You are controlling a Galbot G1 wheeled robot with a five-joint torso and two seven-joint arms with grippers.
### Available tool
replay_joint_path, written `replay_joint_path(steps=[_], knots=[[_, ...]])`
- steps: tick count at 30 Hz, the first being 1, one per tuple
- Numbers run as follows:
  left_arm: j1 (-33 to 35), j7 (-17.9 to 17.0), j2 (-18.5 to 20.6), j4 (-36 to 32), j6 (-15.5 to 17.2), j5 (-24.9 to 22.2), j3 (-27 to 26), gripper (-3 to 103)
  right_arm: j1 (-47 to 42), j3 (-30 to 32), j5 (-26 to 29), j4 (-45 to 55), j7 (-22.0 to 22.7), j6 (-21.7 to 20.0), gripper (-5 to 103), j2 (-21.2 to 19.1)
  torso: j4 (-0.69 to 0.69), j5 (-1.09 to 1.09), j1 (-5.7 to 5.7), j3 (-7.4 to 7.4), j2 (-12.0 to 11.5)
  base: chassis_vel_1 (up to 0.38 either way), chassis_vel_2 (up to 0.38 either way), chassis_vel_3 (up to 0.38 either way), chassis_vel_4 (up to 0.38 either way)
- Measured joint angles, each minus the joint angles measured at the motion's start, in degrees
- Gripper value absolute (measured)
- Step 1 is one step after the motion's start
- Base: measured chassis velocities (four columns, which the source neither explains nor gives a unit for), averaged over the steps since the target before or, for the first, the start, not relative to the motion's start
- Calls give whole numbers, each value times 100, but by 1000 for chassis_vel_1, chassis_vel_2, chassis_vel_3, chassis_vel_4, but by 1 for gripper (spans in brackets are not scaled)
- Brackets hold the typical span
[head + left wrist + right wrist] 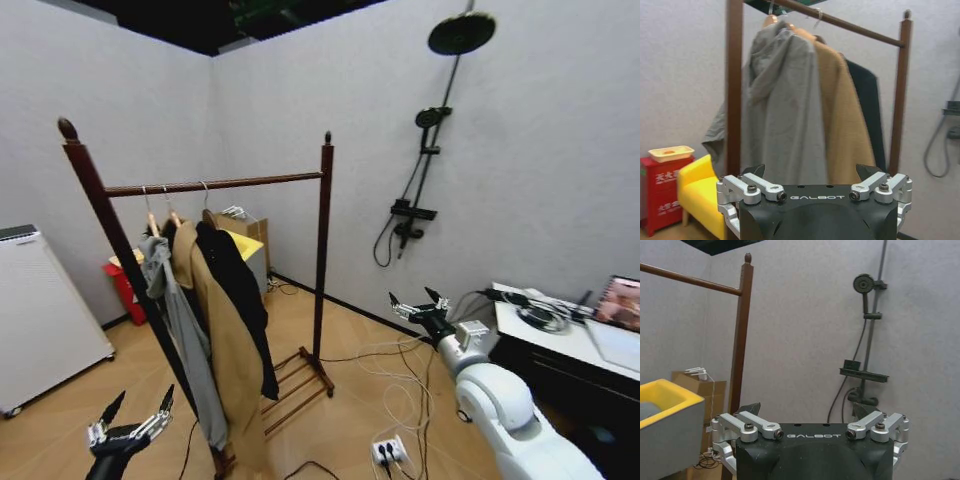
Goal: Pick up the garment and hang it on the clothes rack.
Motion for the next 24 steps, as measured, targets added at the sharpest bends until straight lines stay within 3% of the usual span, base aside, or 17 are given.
replay_joint_path(steps=[2, 5, 6, 9, 10, 12, 18, 24], knots=[[0, -1, 0, 0, 0, 0, 0, 100, 3, -9, 6, 30, 0, 5, 100, 0, 2, -9, 0, 0, 0, 165, -444, -387, 180], [0, -1, 0, 0, 0, 0, 0, 100, -29, -11, 13, 82, -3, 10, 100, 3, 0, 0, -2, -1, 1, 197, -423, -422, 197], [0, -3, 0, 1, 0, 0, 0, 100, -40, -11, 16, 99, -6, 14, 100, 5, 2, -8, -2, -1, 0, 244, -480, -462, 249], [0, -2, 0, 0, 0, 0, 0, 100, -57, -9, 22, 121, -16, 20, 100, 7, 0, 0, -4, -2, 2, 255, -474, -472, 230], [-1, -1, 0, 1, 0, 0, 0, 100, -56, -8, 23, 131, -31, 40, 100, 6, 1, -10, -4, -2, 2, 234, -471, -510, 252], [0, -3, 0, 0, 0, 0, 0, 100, -62, -7, 24, 127, -66, 102, 100, 7, -1, -1, -2, -1, 2, 245, -483, -510, 252], [2, -2, 0, 0, 0, 0, 0, 100, -93, -26, 16, 82, -180, 294, 100, 35, 3, -6, -7, -3, 5, 210, -412, -439, 201], [1, -3, 0, 1, 0, 0, 0, 100, -127, -87, 4, 62, -228, 353, 100, 77, -1, -8, -7, -3, 5, -71, -180, -271, 10]])
